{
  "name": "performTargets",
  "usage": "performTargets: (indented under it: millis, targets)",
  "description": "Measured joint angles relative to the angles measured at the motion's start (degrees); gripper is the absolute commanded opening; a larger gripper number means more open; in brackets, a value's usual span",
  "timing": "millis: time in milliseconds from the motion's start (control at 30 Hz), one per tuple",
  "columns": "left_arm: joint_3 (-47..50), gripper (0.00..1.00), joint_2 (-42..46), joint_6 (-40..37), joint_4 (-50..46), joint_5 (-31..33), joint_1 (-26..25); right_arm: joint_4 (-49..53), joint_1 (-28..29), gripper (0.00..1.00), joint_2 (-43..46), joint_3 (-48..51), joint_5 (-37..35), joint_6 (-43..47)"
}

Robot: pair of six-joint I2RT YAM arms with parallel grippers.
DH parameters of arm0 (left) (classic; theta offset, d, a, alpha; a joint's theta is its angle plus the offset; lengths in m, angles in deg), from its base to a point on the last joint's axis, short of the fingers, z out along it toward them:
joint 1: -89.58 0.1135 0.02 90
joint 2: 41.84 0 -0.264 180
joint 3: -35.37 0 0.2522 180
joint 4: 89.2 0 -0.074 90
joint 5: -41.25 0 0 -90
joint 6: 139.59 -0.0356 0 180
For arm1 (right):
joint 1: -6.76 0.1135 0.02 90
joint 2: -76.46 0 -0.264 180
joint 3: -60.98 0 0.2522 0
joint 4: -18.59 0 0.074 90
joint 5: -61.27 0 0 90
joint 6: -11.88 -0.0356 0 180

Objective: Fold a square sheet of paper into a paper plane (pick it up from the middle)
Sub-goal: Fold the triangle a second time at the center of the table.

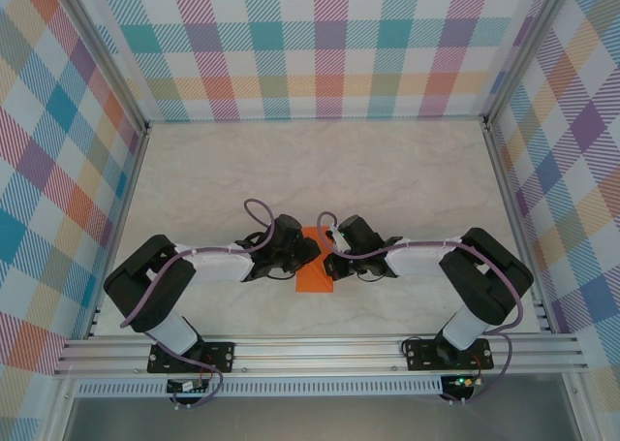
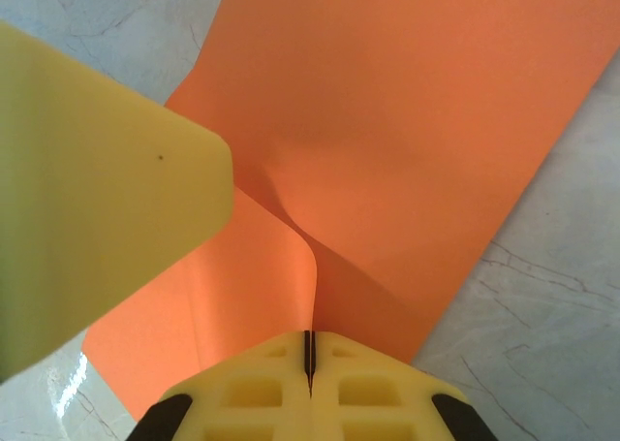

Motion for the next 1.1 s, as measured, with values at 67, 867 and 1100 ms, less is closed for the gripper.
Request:
performTargets:
  millis: [67,867,1100]
  targets:
    - [0.37,0.26,-0.17,0.00,0.02,0.04,0.00,0.00,0.00,0.03,0.00,0.00,0.00,0.00]
    - [1.33,0.24,-3.02,-0.07,2.67,1.70,-0.33,5.81,0.00,0.31,6.75,0.22,-2.38,-3.69]
    - [1.42,0.24,-3.02,-0.07,2.80,1.97,-0.44,7.34,-0.33,0.22,17.38,4.24,1.31,-7.06]
